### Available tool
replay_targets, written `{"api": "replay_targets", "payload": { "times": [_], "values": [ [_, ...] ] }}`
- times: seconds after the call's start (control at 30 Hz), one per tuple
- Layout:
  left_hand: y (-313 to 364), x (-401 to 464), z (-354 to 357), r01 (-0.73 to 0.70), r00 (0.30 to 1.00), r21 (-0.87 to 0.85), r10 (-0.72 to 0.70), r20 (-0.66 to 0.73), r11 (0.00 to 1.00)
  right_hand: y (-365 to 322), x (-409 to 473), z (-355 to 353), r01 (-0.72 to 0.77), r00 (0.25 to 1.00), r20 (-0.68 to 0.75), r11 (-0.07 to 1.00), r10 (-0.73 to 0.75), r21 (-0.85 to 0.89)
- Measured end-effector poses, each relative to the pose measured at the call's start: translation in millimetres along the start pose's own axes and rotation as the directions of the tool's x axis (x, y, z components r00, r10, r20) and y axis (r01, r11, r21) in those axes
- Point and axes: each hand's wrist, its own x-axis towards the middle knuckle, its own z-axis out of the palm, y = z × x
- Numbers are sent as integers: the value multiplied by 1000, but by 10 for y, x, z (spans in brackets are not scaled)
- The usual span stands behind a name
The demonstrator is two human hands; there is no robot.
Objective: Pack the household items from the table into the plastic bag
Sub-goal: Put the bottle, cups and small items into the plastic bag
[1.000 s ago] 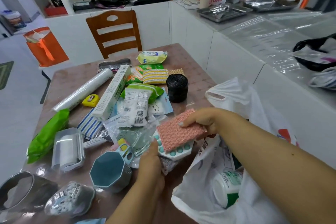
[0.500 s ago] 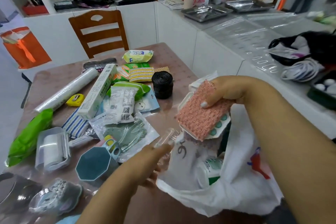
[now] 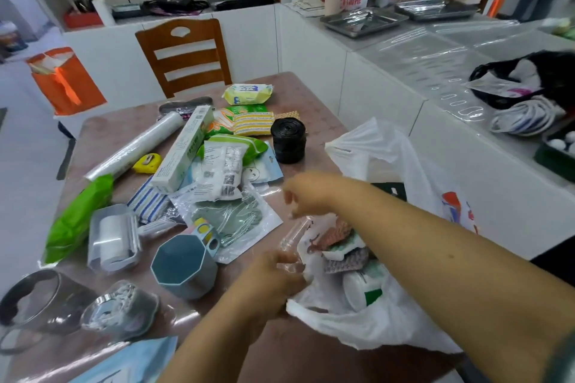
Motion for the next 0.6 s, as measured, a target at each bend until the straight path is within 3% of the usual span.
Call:
{"api": "replay_targets", "payload": {
  "times": [0.1,0.17,0.37,0.47,0.53,0.6],
  "values": [
    [-62,-26,-36,6,1000,-32,-7,-12,999,-94,207,272,65,983,178,993,-47,-94],
    [-104,-29,-53,7,1000,-57,-8,-20,998,-108,306,394,102,978,194,988,-77,-120],
    [-92,-27,-61,5,1000,-134,-8,-23,991,-86,494,643,160,985,104,958,-139,-239],
    [-74,-27,-64,-10,999,-187,1,-45,982,-63,522,673,175,982,-22,953,-186,-247],
    [-56,-36,-68,-11,999,-223,-1,-54,975,7,465,543,171,975,-137,984,-176,-53],
    [-30,-49,-71,-3,999,-287,-12,-50,958,141,341,321,167,971,-218,930,-97,329]
  ]
}}
